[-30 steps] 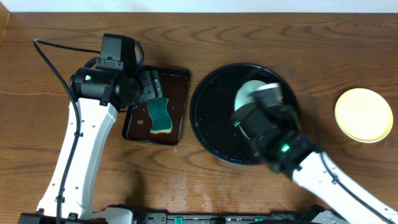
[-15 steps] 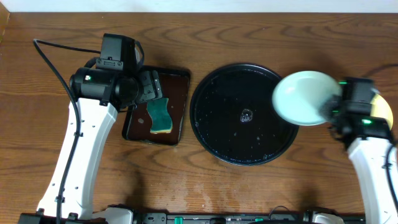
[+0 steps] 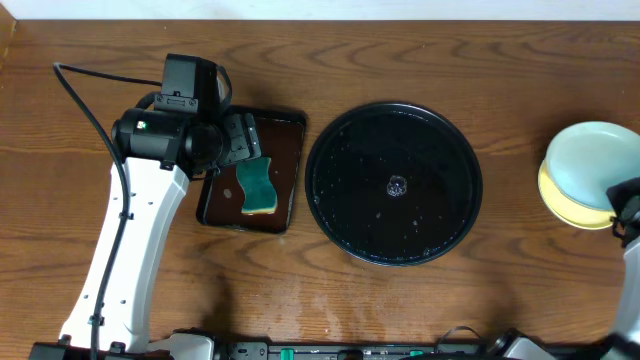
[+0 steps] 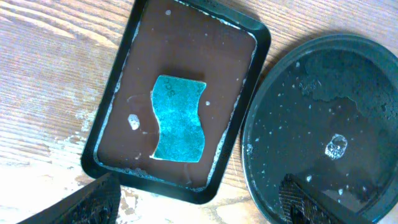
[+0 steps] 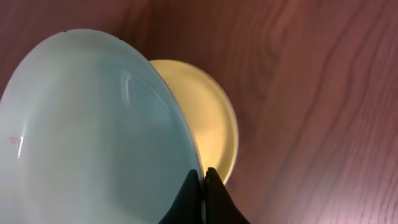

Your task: Clean dirty plates on tray and stack at the side

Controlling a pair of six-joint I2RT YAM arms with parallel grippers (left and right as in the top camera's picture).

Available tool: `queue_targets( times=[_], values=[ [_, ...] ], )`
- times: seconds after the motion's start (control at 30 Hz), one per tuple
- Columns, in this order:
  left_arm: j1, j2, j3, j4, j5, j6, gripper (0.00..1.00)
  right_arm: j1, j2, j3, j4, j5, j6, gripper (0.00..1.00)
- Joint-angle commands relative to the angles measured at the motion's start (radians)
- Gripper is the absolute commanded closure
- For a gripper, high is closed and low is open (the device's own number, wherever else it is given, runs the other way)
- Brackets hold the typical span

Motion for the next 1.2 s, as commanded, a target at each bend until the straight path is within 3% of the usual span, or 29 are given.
queue_targets(
  times=[0.0, 0.27, 0.3, 0.33, 0.37, 0.43, 0.73, 1.17],
  values=[
    [0.004, -0.001, 0.011, -0.003, 0.002, 0.010, 0.18, -0.027, 0.080, 0.008, 0.009, 0.000, 0.013, 0.99],
    [0.004, -0.001, 0.011, -0.003, 0.002, 0.010, 0.18, -0.027, 0.214, 0.008, 0.066, -0.008, -0.052, 0.96],
    [0.004, -0.001, 0.011, -0.002, 0.002, 0.010, 0.18, -0.027, 0.214, 0.008, 0.080, -0.011, -0.077, 0.86],
    [0.004, -0.001, 0.011, -0.003, 0.002, 0.010, 0.18, -0.026, 0.209, 0.008, 0.095, -0.025, -0.114, 0.64],
    [0.004, -0.001, 0.011, -0.002, 0.002, 0.010, 0.18, -0.026, 0.204, 0.010, 0.097, -0.034, -0.125, 0.50],
    [0.004, -0.001, 0.011, -0.003, 0.002, 0.010, 0.18, -0.023, 0.173, 0.013, 0.093, -0.071, -0.131, 0.44],
    [0.004, -0.001, 0.011, -0.003, 0.002, 0.010, 0.18, 0.088, -0.084, 0.012, 0.036, -0.303, -0.201, 0.41],
    [0.004, -0.001, 0.011, -0.003, 0.002, 0.010, 0.18, 0.581, -0.493, 0.012, -0.153, -0.564, -0.332, 0.39]
  ],
)
